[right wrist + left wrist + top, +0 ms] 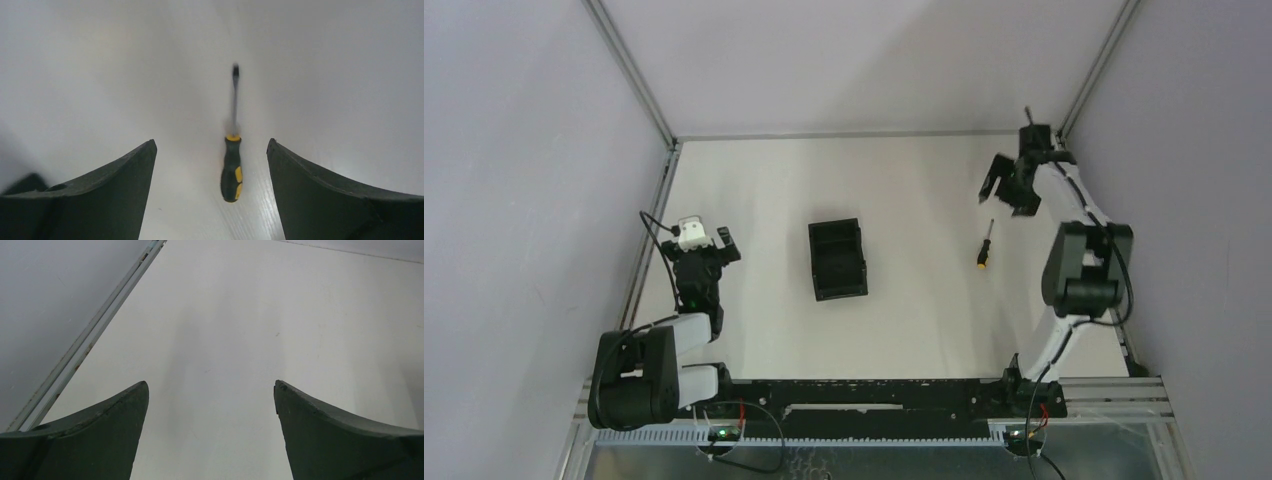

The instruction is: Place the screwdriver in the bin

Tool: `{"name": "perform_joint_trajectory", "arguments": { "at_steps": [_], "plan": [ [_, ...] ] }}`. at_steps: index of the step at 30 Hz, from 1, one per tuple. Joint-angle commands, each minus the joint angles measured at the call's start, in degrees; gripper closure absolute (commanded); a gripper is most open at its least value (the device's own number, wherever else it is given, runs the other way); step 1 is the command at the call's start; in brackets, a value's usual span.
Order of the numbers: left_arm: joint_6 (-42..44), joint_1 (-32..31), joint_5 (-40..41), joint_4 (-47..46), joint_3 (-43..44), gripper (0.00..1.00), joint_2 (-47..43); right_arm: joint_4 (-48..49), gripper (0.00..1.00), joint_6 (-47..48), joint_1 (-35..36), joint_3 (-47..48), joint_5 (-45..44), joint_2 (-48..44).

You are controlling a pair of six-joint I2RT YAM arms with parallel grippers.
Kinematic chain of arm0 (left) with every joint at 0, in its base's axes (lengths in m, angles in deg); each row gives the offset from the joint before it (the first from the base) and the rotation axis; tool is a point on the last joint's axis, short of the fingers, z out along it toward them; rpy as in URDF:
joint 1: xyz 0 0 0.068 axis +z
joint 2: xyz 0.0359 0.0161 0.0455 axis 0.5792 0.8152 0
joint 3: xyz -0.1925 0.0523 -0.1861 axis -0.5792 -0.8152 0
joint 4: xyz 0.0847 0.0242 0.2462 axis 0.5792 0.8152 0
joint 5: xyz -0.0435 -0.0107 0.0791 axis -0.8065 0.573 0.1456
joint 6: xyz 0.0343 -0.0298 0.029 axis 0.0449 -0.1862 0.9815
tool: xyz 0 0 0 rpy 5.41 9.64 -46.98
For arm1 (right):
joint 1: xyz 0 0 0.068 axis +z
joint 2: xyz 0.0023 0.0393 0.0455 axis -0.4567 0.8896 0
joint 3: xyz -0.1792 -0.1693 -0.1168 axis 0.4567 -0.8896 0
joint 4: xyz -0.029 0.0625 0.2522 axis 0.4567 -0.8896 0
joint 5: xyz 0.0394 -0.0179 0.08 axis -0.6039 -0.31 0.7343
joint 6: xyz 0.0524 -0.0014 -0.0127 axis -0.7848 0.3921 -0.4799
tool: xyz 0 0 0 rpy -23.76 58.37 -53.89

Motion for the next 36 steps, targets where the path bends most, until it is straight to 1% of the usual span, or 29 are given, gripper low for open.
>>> {"name": "perform_joint_trajectory", "arguments": {
  "at_steps": [1,4,6,9,11,12,15,16,17,18,19,26,31,34,36],
  "plan": [
    [0.83,-0.35,0.22,-1.99,2.47,0.00,0.03,-5.05,0.12,2.22,1.27,-2.47,2.30,4.49],
    [0.87,-0.34,0.23,-1.99,2.46,0.00,0.03,-2.52,0.16,1.88,1.91,-5.06,-0.07,7.72],
    [0.88,-0.34,0.22,-1.99,2.47,0.00,0.03,-2.03,0.20,2.08,2.49,-6.30,-1.13,9.83],
    [0.85,-0.39,0.23,-1.99,2.43,0.00,0.03,-2.07,0.23,2.78,3.98,-7.44,-4.63,12.78],
    [0.88,-0.34,0.26,-1.99,2.43,0.00,0.03,-2.08,0.30,2.92,4.10,-8.03,-5.48,13.84],
    [0.86,-0.34,0.25,-1.99,2.42,0.00,0.03,-1.94,0.35,2.93,5.22,-8.34,-5.57,13.95],
    [0.87,-0.30,0.22,-1.98,2.42,0.00,-0.08,-1.63,0.57,3.36,5.72,-8.62,-5.88,13.32],
    [0.88,-0.34,0.23,-1.99,2.47,0.00,0.01,-1.59,0.68,3.61,5.63,-8.44,-5.82,12.84],
    [0.89,-0.36,0.22,-1.99,2.43,0.00,0.03,-1.82,0.84,4.10,5.48,-7.99,-5.72,12.50],
    [0.88,-0.32,0.21,-1.99,2.46,0.00,-0.03,-2.64,0.98,4.57,5.28,-7.15,-5.49,12.30],
    [0.94,-0.34,0.26,-1.99,2.48,0.00,0.01,-3.86,1.00,5.08,5.17,-5.77,-5.48,12.05],
    [0.88,-0.37,0.27,-1.98,2.45,0.00,0.03,-19.33,1.00,5.66,4.82,6.07,-4.54,5.65],
    [0.90,-0.34,0.19,-1.99,2.43,0.00,0.03,-31.09,1.00,5.47,5.04,13.12,-5.08,3.98],
    [0.90,-0.34,0.19,-1.99,2.44,0.00,0.01,-33.29,1.00,4.63,5.93,13.68,-6.62,2.72],
    [0.90,-0.36,0.23,-1.99,2.50,0.00,0.03,-32.70,1.00,4.23,6.89,12.98,-5.54,1.57]
  ]
}}
